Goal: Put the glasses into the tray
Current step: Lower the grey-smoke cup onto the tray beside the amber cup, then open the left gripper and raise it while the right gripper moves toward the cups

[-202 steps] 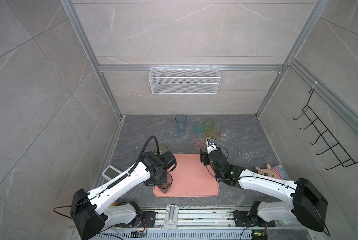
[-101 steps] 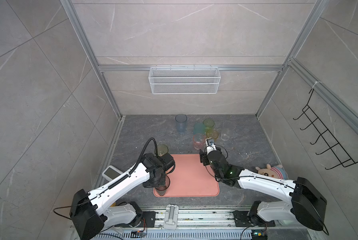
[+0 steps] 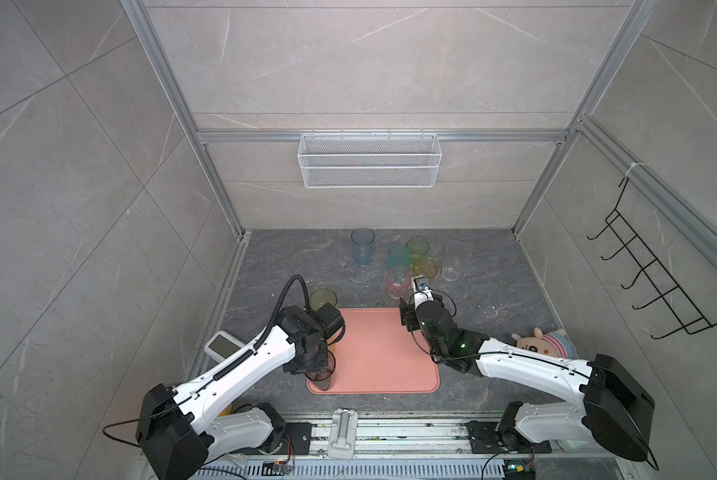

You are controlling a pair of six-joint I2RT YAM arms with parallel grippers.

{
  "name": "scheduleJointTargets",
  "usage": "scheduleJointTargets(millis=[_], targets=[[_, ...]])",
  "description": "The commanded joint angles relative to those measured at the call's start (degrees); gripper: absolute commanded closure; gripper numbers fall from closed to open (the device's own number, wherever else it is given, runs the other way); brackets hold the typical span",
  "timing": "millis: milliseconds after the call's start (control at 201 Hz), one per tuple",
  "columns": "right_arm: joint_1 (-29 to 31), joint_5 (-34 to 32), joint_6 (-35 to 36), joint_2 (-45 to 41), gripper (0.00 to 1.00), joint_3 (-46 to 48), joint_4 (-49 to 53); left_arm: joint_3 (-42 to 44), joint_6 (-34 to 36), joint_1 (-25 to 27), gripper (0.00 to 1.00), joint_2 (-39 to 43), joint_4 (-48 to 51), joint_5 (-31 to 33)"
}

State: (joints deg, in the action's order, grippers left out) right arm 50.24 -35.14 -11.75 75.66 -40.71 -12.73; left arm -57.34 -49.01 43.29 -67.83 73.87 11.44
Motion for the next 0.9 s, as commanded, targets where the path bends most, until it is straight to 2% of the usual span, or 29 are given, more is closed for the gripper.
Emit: scheduleJointTargets(millis=[0,299,533,712,896], targets=[[0.3,0.1,0.1,0.7,0.25,-0.6,-0.3,-3.0,1.9,-0.8,0.64,1.2,1.1,0.1],[0.3,-0.1,-0.1,0.2,0.25,-0.7,0.5,-9.6,5.7,-2.5,0.56,0.1,2.9,2.3],[0.3,-0.1,-2.0,-2.6,0.25,-0.8,2.8,-16.9,12.3,-5.1,0.53,-1.4,-3.6,3.7],[0.4,-1.0,-5.7,-2.7,0.24,-4.6,9.9,-20.3,17.7,-9.8,0.47,-2.7,-10.0,4.3],[0.3,-2.1,-9.3,-0.4,0.24,-13.5,20.3,-17.0,21.6,-14.7,0.38,0.1,-19.0,5.0]])
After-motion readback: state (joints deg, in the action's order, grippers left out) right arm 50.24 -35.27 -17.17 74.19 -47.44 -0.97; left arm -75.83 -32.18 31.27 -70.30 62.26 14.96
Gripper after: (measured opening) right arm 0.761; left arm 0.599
